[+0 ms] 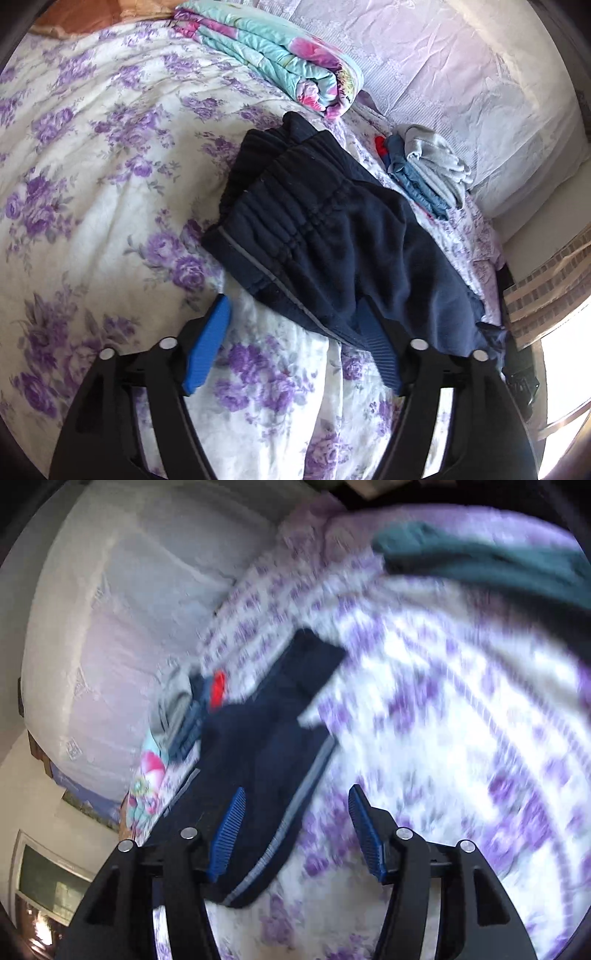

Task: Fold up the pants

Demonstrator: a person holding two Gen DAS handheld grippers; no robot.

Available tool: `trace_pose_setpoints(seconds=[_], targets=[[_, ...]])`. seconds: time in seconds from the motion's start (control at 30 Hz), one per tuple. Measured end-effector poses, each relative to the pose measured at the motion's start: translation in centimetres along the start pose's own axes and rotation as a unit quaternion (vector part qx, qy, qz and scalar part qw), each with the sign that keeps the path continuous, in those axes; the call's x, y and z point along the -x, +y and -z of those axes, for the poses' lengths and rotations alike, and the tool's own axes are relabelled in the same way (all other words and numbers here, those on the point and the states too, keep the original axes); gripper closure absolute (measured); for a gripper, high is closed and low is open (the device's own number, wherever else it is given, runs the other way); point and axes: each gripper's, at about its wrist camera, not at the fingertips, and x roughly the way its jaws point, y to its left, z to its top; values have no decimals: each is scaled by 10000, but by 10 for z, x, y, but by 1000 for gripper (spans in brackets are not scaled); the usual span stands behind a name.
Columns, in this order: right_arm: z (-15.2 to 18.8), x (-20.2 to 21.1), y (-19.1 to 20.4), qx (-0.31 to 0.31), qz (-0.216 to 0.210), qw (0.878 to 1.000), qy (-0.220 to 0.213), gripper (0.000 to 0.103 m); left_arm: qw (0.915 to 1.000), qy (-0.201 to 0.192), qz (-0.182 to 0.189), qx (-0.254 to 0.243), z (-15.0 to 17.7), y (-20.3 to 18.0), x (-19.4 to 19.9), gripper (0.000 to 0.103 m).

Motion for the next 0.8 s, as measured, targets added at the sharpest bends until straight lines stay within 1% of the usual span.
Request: trace_pose_setpoints(seconds=[0.03,0.07,0.1,0.13,0.17,0.2,0.23,0.27,0.3,0.33,0.4,0.47,0.57,0.63,0.73,0.77,0.8], targets=[[-1,-8,2,33,-24,10000,-28,48,9999,11,-102,-61,-1,-4,-3,30],[-4,-17,3,2,-138,9999,-42,52,9998,28,-175,-86,-3,-7,-5,30],[-4,-24,4,-55,-244,9997,-1,59,9997,58,-225,-99,-5,-9,-7,30],[-5,-32,3,-140,-283,9995,29,62,9997,82,-218,-68,-8,-10,-9,30],[-6,-40,3,-213,-285,9994,16,68,9998,104,-176,-8,-10,-9,-10,31],[-5,-43,2,-216,-287,9994,1,76,9998,132,-112,105,-13,-6,-10,31],[-4,-43,1,-222,-286,9993,-32,81,9997,141,-53,196,-14,-4,-10,32],[-2,-40,-1,-265,-354,9990,-93,87,9994,158,6,307,-15,0,-9,36],[-1,-37,-2,-294,-418,9986,-146,89,9992,171,24,362,-16,2,-8,41],[1,-31,-2,-320,-495,9980,-241,90,9989,202,58,413,-16,6,-7,44],[4,-18,2,-314,-581,9971,-376,90,9983,263,95,507,-16,13,-5,59],[6,-1,14,-193,-704,9962,-483,91,9971,354,218,632,-18,21,-4,64],[4,25,33,-32,-884,9939,-652,91,9933,467,495,934,-23,32,-7,64],[2,41,43,48,-1005,9920,-759,91,9904,485,640,1125,-27,37,-12,62],[2,63,53,129,-1120,9898,-865,91,9899,370,740,1148,-28,34,-16,51],[3,67,55,163,-1128,9898,-853,91,9903,321,732,1136,-28,32,-16,47],[4,69,54,186,-1092,9902,-848,91,9911,255,686,1109,-27,28,-17,44]])
